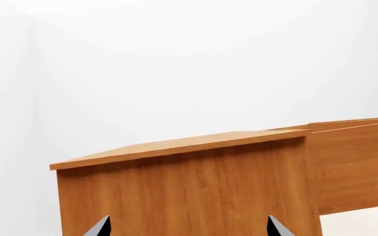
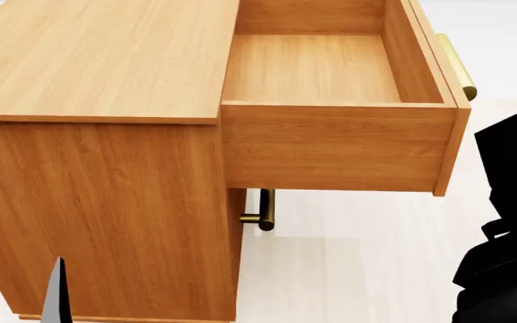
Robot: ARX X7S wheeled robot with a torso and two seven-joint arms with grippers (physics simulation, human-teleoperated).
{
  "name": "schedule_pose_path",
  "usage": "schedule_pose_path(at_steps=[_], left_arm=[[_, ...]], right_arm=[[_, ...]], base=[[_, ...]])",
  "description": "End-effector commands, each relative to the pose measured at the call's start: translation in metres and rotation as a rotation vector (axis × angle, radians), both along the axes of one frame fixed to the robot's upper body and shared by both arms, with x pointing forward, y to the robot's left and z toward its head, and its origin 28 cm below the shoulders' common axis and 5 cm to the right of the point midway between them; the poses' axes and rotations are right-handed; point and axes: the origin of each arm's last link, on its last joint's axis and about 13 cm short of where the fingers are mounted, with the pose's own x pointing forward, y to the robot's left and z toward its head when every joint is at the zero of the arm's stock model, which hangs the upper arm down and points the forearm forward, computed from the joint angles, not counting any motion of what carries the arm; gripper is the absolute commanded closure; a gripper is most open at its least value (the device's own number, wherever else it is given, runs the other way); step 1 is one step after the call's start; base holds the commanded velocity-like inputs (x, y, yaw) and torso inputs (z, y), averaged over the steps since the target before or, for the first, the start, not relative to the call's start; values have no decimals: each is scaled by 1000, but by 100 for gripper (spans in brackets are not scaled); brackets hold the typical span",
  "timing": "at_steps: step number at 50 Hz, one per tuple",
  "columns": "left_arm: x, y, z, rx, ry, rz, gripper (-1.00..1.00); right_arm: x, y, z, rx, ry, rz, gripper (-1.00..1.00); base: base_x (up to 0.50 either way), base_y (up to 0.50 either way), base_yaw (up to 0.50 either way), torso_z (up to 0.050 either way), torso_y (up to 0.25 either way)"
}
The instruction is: Put the bowl on top of the cabinet.
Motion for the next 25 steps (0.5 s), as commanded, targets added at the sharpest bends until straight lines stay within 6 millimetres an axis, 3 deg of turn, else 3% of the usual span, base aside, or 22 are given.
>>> schedule_pose_path(at_steps=[1,25], left_arm=[[-3,2,0,-5,-2,2,-100],[-8,0,4,-4,-31,-2,-100]], right_arm=[[-19,5,40,-95,-98,-10,100],[-48,37,120,-252,-298,85,100]], base=[[0,0,0,0,0],[0,0,0,0,0]])
